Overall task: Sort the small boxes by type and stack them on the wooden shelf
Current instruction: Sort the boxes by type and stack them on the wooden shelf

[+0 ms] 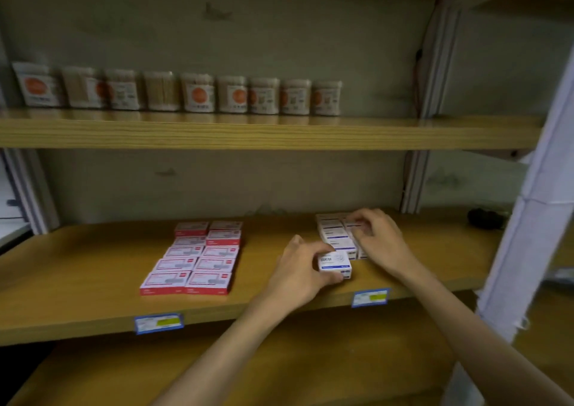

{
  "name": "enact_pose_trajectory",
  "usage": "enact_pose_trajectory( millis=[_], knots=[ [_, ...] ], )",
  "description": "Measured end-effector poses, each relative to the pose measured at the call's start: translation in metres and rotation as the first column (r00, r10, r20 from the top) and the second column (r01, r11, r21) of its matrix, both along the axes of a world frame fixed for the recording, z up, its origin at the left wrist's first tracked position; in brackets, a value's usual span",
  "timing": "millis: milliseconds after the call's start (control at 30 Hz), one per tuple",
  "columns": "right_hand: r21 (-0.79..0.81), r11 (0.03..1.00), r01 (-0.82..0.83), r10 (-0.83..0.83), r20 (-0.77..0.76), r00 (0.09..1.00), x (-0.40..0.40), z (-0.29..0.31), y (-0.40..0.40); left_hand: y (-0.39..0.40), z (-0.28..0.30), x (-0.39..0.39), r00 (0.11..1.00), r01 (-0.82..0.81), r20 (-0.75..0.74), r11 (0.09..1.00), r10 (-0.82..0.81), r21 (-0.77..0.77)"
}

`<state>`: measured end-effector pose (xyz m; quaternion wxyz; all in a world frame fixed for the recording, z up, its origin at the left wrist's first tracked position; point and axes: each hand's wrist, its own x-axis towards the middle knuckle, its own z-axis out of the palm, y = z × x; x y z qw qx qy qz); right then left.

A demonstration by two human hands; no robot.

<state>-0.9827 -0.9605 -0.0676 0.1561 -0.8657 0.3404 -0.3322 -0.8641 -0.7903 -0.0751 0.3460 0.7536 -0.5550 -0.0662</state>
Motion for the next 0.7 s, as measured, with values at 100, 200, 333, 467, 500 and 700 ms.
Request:
enact_pose_trajectory(
  millis=[100, 200, 333, 467, 500, 700],
  knots=[
    [0.034, 0.999, -0.004, 0.006, -0.043, 0.999, -0.02, -0.003, -0.012, -0.021, -0.006, -0.02, 0.999, -0.049, 0.02, 0.998, 0.048, 0.026],
    [0.075, 0.997, -0.032, 0.034, -0.03, 0.999, -0.031, -0.006, -0.017, -0.032, -0.009, -0.031, 0.993, -0.106, 0.053, 0.994, 0.104, 0.036],
    [0.091, 0.995, -0.052, 0.053, -0.015, 0.998, -0.038, -0.005, -0.017, -0.039, -0.009, -0.037, 0.967, -0.186, 0.176, 0.983, 0.183, 0.0],
    [0.062, 0.993, -0.102, 0.104, -0.018, 0.994, -0.039, -0.004, -0.012, -0.039, -0.009, -0.039, 0.965, -0.198, 0.175, 0.98, 0.197, -0.014],
    [0.042, 0.992, -0.117, 0.118, -0.022, 0.993, -0.038, -0.004, -0.009, -0.036, -0.009, -0.038, 0.964, -0.198, 0.177, 0.98, 0.198, -0.016],
    [-0.068, 0.976, -0.209, 0.208, -0.028, 0.978, -0.016, 0.003, 0.022, 0.009, 0.003, -0.004, 0.969, -0.124, 0.201, 0.986, 0.145, -0.11]
  ],
)
